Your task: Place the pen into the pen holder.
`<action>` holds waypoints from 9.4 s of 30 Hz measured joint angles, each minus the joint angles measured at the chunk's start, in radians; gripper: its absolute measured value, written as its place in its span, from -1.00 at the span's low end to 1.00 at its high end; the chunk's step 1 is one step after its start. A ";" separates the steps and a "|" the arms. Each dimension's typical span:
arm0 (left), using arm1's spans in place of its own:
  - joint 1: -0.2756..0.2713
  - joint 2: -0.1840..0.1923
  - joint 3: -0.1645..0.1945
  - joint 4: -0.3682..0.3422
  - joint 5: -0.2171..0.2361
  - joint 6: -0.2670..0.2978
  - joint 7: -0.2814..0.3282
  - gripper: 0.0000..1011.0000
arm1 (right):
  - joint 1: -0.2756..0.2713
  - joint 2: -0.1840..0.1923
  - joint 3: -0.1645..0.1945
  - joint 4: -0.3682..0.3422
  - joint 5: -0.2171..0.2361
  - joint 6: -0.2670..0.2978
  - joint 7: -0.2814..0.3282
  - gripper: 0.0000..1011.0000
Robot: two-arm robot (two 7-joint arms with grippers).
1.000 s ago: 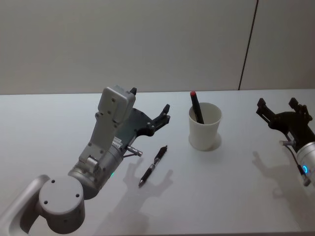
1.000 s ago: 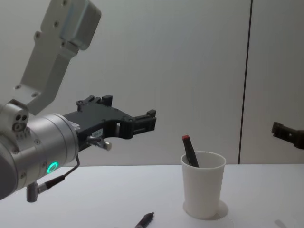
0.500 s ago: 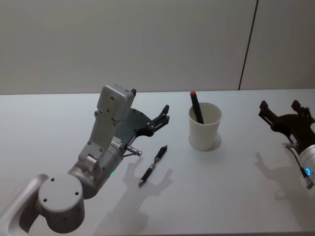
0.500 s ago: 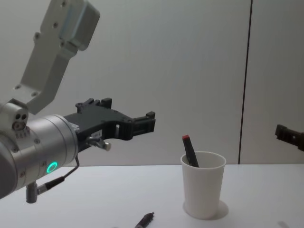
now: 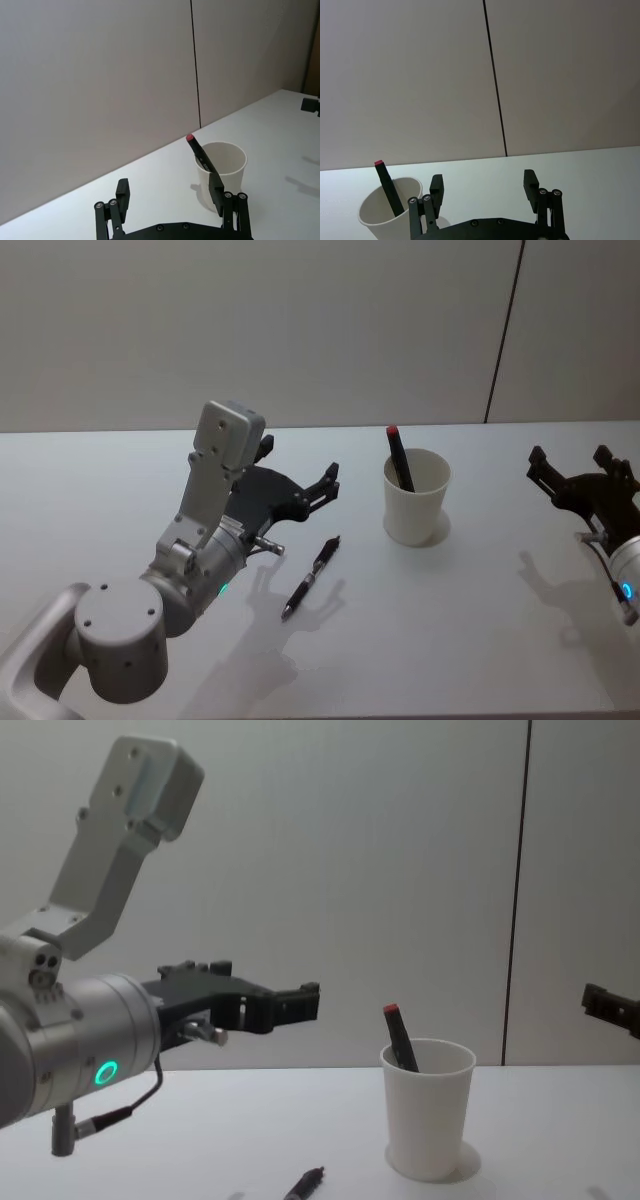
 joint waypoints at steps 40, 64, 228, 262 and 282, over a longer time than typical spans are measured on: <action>-0.096 -0.042 -0.016 0.214 -0.065 0.340 -0.174 1.00 | -0.002 0.001 0.000 -0.002 0.000 0.001 0.000 0.98; -0.118 -0.062 0.005 0.298 0.005 0.383 -0.196 0.95 | -0.002 0.001 0.000 -0.002 0.000 0.001 0.000 0.98; -0.198 -0.119 -0.010 0.410 0.007 -0.612 -0.614 -0.74 | -0.144 0.045 -0.019 -0.312 0.219 0.189 0.307 0.98; -0.199 -0.119 -0.010 0.411 0.007 -0.613 -0.615 -0.74 | -0.068 -0.026 -0.068 -0.325 0.256 0.214 0.230 0.98; -0.198 -0.119 -0.010 0.411 0.007 -0.613 -0.615 -0.74 | -0.021 -0.053 -0.084 -0.307 0.283 0.229 0.196 0.45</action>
